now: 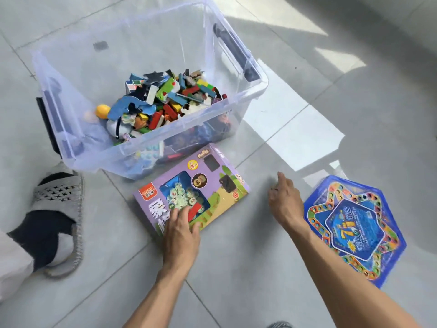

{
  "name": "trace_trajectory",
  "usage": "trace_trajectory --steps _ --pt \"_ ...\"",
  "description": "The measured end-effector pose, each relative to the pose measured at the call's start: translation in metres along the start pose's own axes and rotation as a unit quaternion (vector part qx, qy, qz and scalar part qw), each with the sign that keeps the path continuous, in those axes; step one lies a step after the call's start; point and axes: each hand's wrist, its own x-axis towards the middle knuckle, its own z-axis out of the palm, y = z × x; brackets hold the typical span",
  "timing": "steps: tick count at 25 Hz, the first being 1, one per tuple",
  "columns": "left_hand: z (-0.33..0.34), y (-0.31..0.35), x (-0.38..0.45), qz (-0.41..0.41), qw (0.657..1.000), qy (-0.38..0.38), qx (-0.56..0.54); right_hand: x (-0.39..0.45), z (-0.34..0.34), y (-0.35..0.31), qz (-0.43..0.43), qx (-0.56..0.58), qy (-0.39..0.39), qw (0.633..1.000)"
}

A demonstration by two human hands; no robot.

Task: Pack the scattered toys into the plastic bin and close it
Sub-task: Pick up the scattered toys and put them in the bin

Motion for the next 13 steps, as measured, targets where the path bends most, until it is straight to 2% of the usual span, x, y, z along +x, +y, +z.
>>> trace_trajectory --steps 2,4,6,8,10,13 --pt "-0.004 0.000 0.012 0.002 1.000 -0.017 0.020 0.012 0.005 0.004 0.018 -0.023 -0.010 1.000" --pt "-0.011 0.001 0.016 -0.013 0.999 -0.026 0.013 0.011 0.008 0.006 0.070 0.015 -0.028 0.997" --pt "-0.021 0.010 0.009 -0.032 0.997 -0.011 -0.064 -0.004 0.005 0.006 0.126 0.130 -0.065 0.981" --pt "-0.044 0.034 -0.004 -0.044 0.979 0.063 -0.188 -0.029 -0.010 -0.009 0.131 0.268 -0.089 0.950" --pt "-0.087 0.067 0.000 -0.017 0.946 0.156 -0.284 -0.047 -0.037 -0.050 0.058 0.398 -0.085 0.912" --pt "-0.161 0.105 0.053 0.030 0.914 0.250 -0.318 -0.044 -0.100 -0.147 -0.110 0.495 -0.097 0.857"
